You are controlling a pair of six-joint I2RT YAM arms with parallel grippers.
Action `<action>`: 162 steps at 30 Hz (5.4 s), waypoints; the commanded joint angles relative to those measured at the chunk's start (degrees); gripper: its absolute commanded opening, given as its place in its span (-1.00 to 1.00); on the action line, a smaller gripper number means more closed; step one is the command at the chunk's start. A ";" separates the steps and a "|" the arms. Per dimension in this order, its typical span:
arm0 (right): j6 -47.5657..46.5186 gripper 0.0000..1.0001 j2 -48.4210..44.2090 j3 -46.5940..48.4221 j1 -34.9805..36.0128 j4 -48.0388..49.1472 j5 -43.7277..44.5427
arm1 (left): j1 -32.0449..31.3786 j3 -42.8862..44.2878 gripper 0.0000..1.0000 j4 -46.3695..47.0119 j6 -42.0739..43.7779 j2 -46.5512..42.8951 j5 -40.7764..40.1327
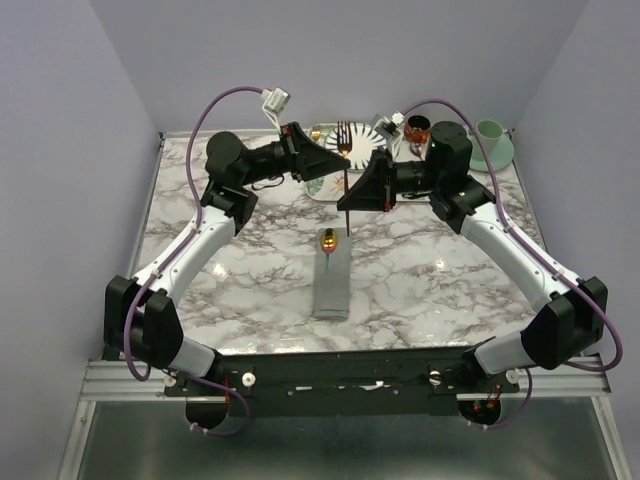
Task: Fold the napkin into a case and place the utensils inside
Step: Pass from the left arm to the right, then pass from the right arm to the left, then insert the fork into the folded napkin.
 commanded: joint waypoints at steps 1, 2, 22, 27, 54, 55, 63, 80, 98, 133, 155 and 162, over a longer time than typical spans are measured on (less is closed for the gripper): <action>-6.01 -0.99 -2.32 0.78 -0.02 -11.63 16.26 | 1.49 11.00 -0.09 -41.29 26.89 -4.40 -14.33; -7.50 -0.99 -2.76 0.61 0.07 -15.05 19.98 | 1.32 11.91 0.00 -49.35 30.65 -5.10 -18.12; -7.87 -0.99 -4.34 -7.39 0.15 -21.85 36.63 | -13.09 14.98 -0.08 -63.66 45.55 -1.77 -43.56; -7.61 -0.99 -4.78 -8.71 0.07 -21.33 34.26 | -13.97 17.27 -0.12 -63.84 44.05 1.39 -40.31; -6.29 -0.99 -5.05 -10.55 0.24 -19.13 30.30 | -14.94 19.12 -0.79 -60.06 37.81 7.20 -37.32; -6.20 -0.99 -5.13 -10.64 0.16 -19.13 30.30 | -14.94 19.38 -1.00 -60.24 37.72 7.37 -37.32; -7.07 0.58 -5.31 -10.73 -0.11 -20.88 34.51 | -15.03 20.61 -1.00 -66.73 39.12 10.17 -45.99; -10.95 1.00 -2.76 -11.00 -8.28 -28.09 36.89 | -12.66 31.16 -1.00 -77.81 39.92 28.11 -55.51; -10.42 1.00 -2.06 -9.15 -8.37 -28.09 35.93 | -12.22 33.80 -1.00 -77.99 37.90 35.50 -55.07; -10.33 1.00 -1.88 -9.24 -8.72 -28.09 35.22 | -13.18 27.30 -1.00 -79.31 32.89 32.60 -50.68; -10.59 1.00 -1.88 -9.41 -8.72 -28.09 35.13 | -15.47 20.18 -1.00 -78.26 30.34 28.12 -48.57; -10.77 1.00 -1.79 -9.41 -8.81 -28.09 35.40 | -16.26 17.98 -1.00 -78.34 29.99 27.06 -48.04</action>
